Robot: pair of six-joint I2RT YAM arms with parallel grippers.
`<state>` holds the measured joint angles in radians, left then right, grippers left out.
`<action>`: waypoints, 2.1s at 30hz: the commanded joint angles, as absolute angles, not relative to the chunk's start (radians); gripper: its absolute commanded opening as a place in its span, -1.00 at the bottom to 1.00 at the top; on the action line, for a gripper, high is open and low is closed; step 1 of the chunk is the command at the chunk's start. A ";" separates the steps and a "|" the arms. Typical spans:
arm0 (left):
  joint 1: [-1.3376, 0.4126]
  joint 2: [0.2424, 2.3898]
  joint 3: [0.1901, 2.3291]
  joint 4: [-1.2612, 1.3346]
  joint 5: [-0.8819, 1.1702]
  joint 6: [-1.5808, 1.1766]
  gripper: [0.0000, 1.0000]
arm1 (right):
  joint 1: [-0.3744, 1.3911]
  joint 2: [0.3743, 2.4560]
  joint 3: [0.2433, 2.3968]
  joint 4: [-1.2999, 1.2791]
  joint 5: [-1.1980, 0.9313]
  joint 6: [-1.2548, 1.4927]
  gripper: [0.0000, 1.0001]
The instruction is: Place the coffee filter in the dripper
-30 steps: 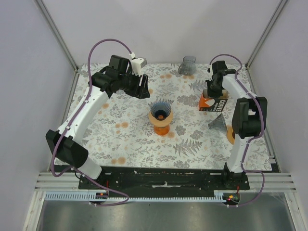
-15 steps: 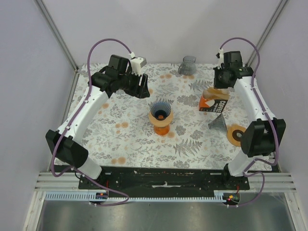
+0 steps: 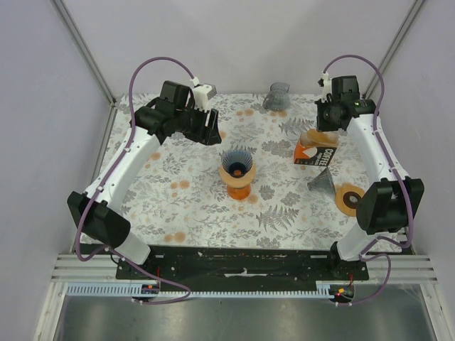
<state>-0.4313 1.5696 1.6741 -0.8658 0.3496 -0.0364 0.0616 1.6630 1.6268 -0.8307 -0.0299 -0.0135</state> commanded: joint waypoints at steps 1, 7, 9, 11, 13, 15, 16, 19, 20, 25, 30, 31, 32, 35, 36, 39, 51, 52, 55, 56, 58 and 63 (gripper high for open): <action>-0.423 1.523 1.683 -0.841 0.379 -0.017 0.34 | 0.057 1.586 1.652 -0.810 -0.080 -0.055 -1.00; -0.423 1.531 1.703 -0.850 0.399 -0.006 0.34 | 0.058 1.467 1.640 -0.781 -0.072 -0.052 -1.00; -0.425 1.537 1.716 -0.860 0.403 -0.002 0.35 | 0.060 1.428 1.634 -0.766 -0.089 -0.054 -1.00; -0.423 1.539 1.730 -0.868 0.413 -0.002 0.36 | 0.064 1.393 1.625 -0.746 -0.120 -0.054 -1.00; -0.425 1.540 1.750 -0.879 0.426 -0.002 0.38 | 0.083 1.365 1.628 -0.738 -0.130 -0.046 -1.00; -0.425 1.545 1.770 -0.887 0.446 -0.002 0.40 | 0.116 1.347 1.632 -0.733 -0.126 -0.048 -1.00; -0.425 1.543 1.776 -0.891 0.452 0.000 0.40 | 0.133 1.341 1.631 -0.727 -0.111 -0.049 -1.00; -0.425 1.543 1.778 -0.896 0.457 -0.002 0.41 | 0.150 1.348 1.625 -0.736 -0.028 -0.046 -1.00; -0.425 1.542 1.775 -0.897 0.456 -0.002 0.41 | 0.152 1.354 1.620 -0.745 -0.006 -0.049 -1.00; -0.423 1.525 1.756 -0.900 0.449 0.029 0.41 | 0.227 1.333 1.461 -0.723 -0.057 -0.043 -0.49; -0.423 1.522 1.761 -0.902 0.446 0.034 0.41 | 0.394 1.342 1.297 -0.706 -0.015 -0.057 0.16; -0.423 1.520 1.761 -0.900 0.443 0.035 0.41 | 0.405 1.351 1.260 -0.701 -0.023 -0.049 0.25; -0.423 1.519 1.758 -0.899 0.443 0.037 0.41 | 0.410 1.361 1.224 -0.692 -0.028 -0.041 0.30; -0.423 1.517 1.753 -0.902 0.442 0.041 0.41 | 0.443 1.390 1.143 -0.635 -0.022 -0.043 0.36; -0.423 1.516 1.753 -0.900 0.442 0.040 0.41 | 0.463 1.397 1.122 -0.605 -0.006 -0.052 0.36; -0.425 1.513 1.755 -0.900 0.446 0.040 0.41 | 0.550 1.436 1.079 -0.555 0.101 -0.080 0.38; -0.423 1.489 1.746 -0.900 0.436 0.054 0.41 | 0.618 1.637 1.052 -0.494 0.354 -0.089 0.30; -0.423 1.488 1.746 -0.900 0.437 0.057 0.41 | 0.618 1.647 1.052 -0.488 0.363 -0.094 0.29; -0.425 1.491 1.749 -0.899 0.443 0.054 0.42 | 0.618 1.684 1.055 -0.479 0.348 -0.103 0.28; -0.423 1.491 1.750 -0.900 0.445 0.054 0.41 | 0.620 1.695 1.055 -0.473 0.359 -0.104 0.27; -0.423 1.488 1.750 -0.900 0.443 0.055 0.41 | 0.618 1.713 1.058 -0.469 0.396 -0.106 0.22; -0.422 1.489 1.752 -0.900 0.443 0.057 0.41 | 0.618 1.744 1.072 -0.442 0.454 -0.115 0.03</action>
<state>-0.4297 1.5177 1.7424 -0.8967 0.4240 0.0208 0.6132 1.7279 1.0439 -0.4965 0.3759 -0.1024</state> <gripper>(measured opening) 0.706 0.544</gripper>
